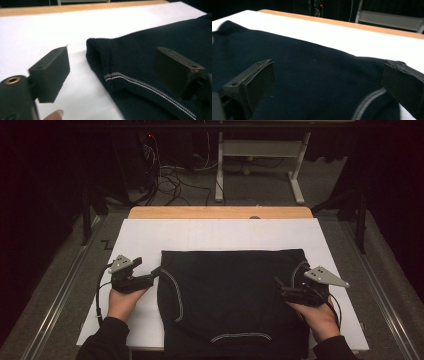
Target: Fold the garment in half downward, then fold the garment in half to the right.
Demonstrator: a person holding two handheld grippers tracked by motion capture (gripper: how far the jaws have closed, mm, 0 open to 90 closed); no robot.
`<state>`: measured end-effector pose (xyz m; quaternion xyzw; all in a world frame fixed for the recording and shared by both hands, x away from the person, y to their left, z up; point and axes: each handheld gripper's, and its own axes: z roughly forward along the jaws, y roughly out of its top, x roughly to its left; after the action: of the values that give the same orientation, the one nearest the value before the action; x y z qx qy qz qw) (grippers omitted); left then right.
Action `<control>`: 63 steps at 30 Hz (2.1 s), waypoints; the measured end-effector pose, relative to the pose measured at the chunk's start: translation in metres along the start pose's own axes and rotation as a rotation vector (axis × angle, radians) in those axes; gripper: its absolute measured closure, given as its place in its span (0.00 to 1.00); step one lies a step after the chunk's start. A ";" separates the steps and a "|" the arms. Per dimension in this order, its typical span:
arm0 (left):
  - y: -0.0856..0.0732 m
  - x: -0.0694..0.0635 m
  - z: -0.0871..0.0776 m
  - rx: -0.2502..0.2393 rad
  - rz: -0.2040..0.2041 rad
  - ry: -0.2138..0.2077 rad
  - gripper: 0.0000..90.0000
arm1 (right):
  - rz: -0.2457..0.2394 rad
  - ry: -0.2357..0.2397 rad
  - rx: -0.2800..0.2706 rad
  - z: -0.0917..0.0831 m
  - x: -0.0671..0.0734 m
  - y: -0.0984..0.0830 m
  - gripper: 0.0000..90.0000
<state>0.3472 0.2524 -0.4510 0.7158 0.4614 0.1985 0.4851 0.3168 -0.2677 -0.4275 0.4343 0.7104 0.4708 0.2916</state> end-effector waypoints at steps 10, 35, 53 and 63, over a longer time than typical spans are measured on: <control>0.001 -0.010 0.001 0.025 0.016 -0.018 0.00 | -0.060 0.048 -0.044 -0.013 0.038 -0.004 0.00; 0.005 -0.022 -0.005 -0.014 0.000 -0.122 0.00 | -0.148 0.272 -0.003 0.021 0.145 0.000 0.00; 0.012 -0.020 0.003 -0.018 -0.024 -0.089 0.00 | -0.182 0.367 0.000 0.024 0.198 0.000 0.00; 0.041 0.001 0.027 0.019 -0.056 -0.055 0.00 | -0.175 0.395 0.045 0.035 0.206 -0.006 0.00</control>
<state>0.3867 0.2348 -0.4271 0.7125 0.4696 0.1607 0.4960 0.2503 -0.0702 -0.4480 0.2768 0.7991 0.5035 0.1767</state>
